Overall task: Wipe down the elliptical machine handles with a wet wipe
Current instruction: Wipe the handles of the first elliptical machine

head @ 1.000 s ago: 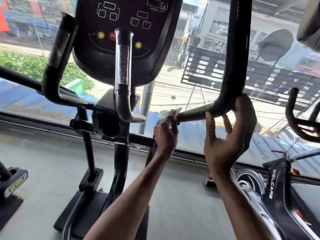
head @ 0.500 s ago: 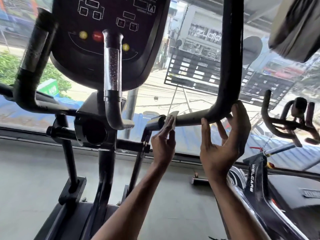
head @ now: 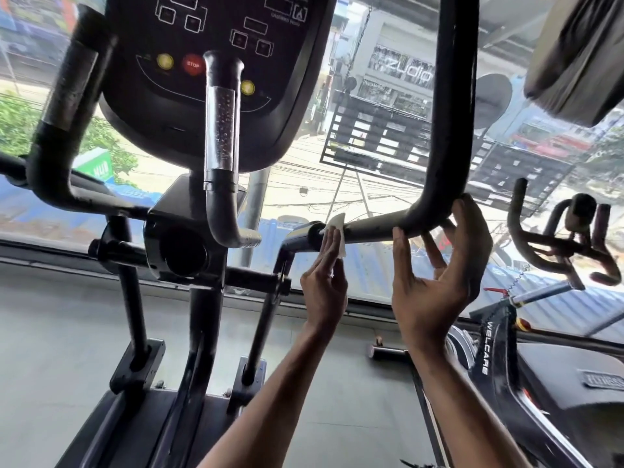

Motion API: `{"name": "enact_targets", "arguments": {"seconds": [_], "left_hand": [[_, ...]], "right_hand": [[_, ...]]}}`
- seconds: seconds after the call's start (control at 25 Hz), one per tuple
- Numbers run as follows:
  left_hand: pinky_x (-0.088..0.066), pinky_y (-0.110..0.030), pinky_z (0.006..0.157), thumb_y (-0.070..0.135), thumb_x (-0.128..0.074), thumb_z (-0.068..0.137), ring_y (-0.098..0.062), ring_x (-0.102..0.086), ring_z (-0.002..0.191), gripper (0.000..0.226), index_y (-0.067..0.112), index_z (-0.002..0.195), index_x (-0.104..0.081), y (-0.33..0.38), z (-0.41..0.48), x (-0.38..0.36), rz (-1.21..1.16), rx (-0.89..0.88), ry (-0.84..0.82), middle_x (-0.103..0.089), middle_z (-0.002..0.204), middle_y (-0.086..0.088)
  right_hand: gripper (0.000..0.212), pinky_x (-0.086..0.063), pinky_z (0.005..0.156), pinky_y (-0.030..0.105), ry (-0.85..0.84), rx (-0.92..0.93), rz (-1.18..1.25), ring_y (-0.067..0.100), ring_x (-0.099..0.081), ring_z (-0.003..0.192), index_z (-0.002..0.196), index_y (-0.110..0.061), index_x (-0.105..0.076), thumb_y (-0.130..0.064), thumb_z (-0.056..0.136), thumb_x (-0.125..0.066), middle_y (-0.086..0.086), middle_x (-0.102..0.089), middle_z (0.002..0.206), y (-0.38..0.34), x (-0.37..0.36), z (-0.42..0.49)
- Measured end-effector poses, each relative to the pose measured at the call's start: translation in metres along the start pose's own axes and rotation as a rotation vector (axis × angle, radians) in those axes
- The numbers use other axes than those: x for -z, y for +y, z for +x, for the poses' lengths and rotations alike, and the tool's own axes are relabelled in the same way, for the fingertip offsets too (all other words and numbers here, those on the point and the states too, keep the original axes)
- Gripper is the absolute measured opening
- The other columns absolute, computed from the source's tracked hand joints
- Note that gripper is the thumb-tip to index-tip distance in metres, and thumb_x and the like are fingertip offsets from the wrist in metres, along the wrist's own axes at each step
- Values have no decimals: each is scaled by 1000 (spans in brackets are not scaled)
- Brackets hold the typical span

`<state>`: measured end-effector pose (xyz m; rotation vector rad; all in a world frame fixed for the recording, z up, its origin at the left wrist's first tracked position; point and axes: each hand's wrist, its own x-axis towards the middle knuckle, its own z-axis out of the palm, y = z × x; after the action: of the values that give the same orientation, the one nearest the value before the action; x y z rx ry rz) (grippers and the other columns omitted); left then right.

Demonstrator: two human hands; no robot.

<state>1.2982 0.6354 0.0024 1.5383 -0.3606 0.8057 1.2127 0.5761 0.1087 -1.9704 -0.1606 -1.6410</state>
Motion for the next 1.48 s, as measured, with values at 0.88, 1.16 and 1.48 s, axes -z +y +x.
{"name": "enact_targets", "arguments": {"seconds": [0.88, 1.16, 1.48], "left_hand": [[-55, -26, 91, 10, -50, 97, 4, -52, 122, 38, 7, 133, -63, 0, 16, 11, 53, -32, -36, -63, 134, -5], [-43, -25, 112, 10, -40, 104, -29, -53, 134, 38, -7, 134, -56, 54, -1, 4, -71, -278, -77, -56, 141, -20], [-42, -25, 112, 14, -36, 105, -28, -54, 133, 40, -8, 132, -58, 67, 2, 3, -88, -250, -10, -56, 141, -17]], "right_hand": [[59, -61, 83, 43, -35, -44, 50, 32, -62, 116, 136, 10, -48, -2, 86, -77, 24, -47, 140, -3, 8, 6], [52, -61, 83, 44, -80, -42, 72, 33, -64, 114, 135, 11, -49, 0, 89, -72, 22, -46, 140, -3, 14, 9], [32, -61, 85, 38, -118, -37, 104, 36, -62, 119, 128, -1, -60, 0, 96, -61, 8, -51, 137, -2, 27, 16]]}}
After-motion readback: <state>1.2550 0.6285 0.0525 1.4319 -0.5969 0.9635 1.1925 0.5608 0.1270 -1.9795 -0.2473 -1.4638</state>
